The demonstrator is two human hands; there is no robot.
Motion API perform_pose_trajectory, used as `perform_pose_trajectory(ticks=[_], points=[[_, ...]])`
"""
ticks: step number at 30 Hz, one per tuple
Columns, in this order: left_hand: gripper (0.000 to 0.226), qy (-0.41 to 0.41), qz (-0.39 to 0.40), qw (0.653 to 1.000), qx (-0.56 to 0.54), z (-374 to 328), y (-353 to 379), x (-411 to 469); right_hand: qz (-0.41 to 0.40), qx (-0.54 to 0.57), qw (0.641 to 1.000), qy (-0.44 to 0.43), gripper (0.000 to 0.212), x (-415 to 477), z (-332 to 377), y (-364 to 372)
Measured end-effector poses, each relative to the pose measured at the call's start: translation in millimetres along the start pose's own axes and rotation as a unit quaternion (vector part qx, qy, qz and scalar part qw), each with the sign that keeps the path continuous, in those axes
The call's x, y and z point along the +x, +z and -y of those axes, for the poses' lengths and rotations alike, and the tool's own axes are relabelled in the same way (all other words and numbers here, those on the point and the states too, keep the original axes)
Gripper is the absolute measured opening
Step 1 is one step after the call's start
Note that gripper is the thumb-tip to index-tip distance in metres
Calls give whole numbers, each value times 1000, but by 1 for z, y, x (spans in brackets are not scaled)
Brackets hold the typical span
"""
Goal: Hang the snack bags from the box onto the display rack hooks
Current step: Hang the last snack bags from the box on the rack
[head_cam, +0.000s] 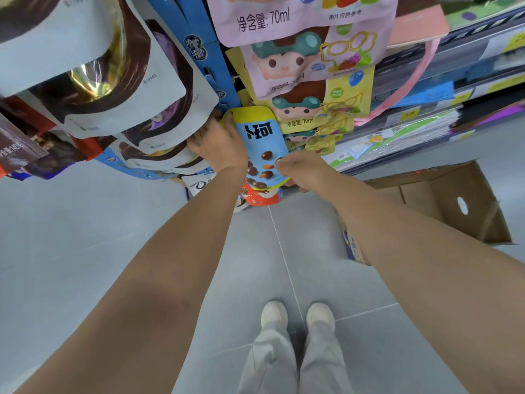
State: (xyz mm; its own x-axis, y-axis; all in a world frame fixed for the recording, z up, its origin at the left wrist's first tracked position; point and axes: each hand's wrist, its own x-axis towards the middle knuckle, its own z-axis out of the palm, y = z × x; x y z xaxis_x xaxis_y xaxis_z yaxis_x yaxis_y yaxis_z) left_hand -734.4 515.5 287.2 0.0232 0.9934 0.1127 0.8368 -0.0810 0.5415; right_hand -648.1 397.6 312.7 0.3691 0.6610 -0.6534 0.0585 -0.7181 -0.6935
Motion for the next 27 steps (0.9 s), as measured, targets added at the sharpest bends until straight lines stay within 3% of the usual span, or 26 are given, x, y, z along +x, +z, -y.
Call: perform_pose_trajectory(ticks=[4,8,11,18,27], points=[[22,60,-47,994,-75,3,-11,-13,-83,31,996,1,33,14,9,15],[18,86,-75,984,-135,3,-19,-20,-169,115,979,0,39,20,11,31],[25,50,-75,982,-165,0,-19,-15,-185,131,972,-65,20,16,8,37],[33,-58,-53,976,-201,-7,-14,0,-264,146,946,-119,44,6,13,38],[30,-78,-23,967,-240,1,-12,-1,-318,127,932,-122,41,3,7,42]])
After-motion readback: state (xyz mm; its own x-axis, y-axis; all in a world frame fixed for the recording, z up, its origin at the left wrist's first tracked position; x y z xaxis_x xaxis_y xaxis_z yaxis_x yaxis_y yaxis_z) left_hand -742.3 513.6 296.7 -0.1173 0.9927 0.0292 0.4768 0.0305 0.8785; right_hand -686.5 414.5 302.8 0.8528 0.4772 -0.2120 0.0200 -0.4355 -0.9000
